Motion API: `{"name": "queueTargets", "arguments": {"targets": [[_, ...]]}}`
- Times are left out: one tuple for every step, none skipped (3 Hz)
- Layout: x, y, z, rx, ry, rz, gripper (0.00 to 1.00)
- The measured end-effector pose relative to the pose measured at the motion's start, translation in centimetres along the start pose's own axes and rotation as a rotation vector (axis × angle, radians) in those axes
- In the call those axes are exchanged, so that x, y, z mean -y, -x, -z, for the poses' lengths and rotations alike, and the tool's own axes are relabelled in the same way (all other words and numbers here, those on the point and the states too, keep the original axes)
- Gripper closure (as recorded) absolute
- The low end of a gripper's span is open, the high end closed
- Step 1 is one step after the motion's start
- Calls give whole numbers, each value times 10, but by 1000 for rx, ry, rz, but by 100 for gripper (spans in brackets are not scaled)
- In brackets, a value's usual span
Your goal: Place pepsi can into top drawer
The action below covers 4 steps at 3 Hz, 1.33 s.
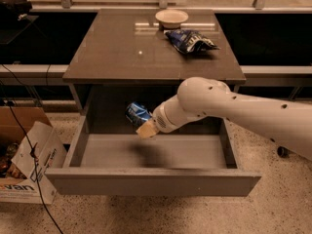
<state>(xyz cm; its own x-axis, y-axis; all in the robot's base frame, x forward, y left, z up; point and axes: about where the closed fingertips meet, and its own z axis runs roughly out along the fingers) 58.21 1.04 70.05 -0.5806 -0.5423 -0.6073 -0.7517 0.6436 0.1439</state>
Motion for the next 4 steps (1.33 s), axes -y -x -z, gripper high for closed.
{"name": "queueTargets", "arguments": {"targets": [[0, -15, -31, -36, 30, -44, 85], [-8, -32, -48, -107, 57, -77, 63], [-18, -48, -57, -179, 71, -112, 31], [-19, -47, -57, -177, 72, -109, 8]]}}
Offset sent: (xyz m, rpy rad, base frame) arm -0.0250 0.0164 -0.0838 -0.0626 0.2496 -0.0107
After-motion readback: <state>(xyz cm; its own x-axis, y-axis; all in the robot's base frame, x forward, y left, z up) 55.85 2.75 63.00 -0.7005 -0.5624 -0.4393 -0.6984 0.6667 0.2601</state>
